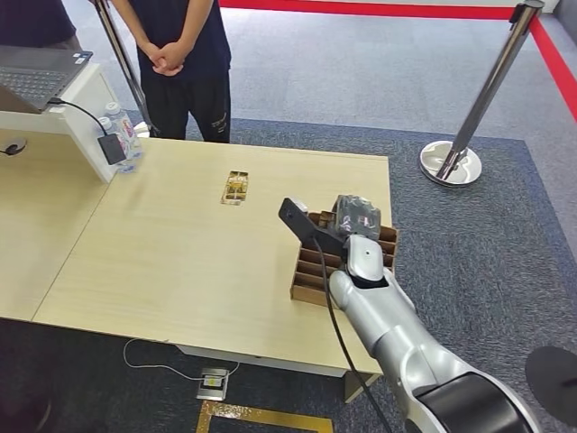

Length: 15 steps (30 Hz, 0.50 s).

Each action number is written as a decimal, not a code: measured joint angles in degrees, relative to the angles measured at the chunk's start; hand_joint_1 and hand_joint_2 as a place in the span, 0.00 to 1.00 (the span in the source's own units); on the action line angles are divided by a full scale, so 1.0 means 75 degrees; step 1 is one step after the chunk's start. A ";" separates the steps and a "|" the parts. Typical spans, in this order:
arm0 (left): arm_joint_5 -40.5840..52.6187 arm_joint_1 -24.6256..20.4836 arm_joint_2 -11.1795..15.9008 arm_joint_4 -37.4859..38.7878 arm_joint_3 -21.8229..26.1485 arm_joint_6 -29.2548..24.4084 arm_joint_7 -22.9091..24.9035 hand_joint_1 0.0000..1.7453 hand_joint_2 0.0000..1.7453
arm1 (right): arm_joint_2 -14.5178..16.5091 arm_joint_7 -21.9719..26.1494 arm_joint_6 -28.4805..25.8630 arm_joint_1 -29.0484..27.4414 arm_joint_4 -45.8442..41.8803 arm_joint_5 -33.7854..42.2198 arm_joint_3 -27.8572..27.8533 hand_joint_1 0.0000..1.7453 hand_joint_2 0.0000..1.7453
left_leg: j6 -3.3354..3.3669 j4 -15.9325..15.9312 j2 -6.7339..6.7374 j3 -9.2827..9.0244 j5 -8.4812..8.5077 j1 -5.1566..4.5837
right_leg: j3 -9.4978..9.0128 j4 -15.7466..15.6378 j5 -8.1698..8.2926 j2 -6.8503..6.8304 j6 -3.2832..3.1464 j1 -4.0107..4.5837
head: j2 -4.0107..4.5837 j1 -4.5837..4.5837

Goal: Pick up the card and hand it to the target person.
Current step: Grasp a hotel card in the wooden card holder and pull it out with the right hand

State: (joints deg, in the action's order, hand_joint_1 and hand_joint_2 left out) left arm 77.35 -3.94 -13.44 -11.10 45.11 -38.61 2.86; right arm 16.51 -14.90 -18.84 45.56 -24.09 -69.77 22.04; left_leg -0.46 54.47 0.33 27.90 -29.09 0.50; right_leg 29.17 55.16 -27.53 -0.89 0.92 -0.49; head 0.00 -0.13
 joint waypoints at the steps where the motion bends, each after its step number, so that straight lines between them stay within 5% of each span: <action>1: 0.0000 0.0000 0.0002 0.0000 0.0000 0.0027 0.0000 0.00 0.00 | 0.0003 0.0004 0.0003 0.0000 0.0002 0.0000 -0.0001 0.60 1.00 | 0.0000 0.0000 0.0000 0.0000 0.0000 0.0000 | 0.0000 0.0000 0.0000 0.0000 0.0000 0.0000 | 0.0000 0.0000; 15: -0.0001 -0.0001 0.0034 0.0000 0.0000 0.0089 0.0007 0.00 0.00 | 0.0135 0.0158 0.0017 -0.0001 0.0074 -0.0001 -0.0011 0.50 1.00 | 0.0000 0.0000 0.0001 0.0000 0.0000 0.0000 | 0.0000 0.0001 0.0000 0.0000 -0.0001 0.0000 | 0.0000 0.0000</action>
State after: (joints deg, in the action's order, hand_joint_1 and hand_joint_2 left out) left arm 77.35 -3.95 -13.18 -11.10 45.11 -37.94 2.91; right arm 17.52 -13.72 -18.70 45.55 -23.54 -69.77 21.96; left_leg -0.46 54.47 0.34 27.90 -29.08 0.50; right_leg 29.17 55.17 -27.53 -0.89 0.91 -0.49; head 0.00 -0.13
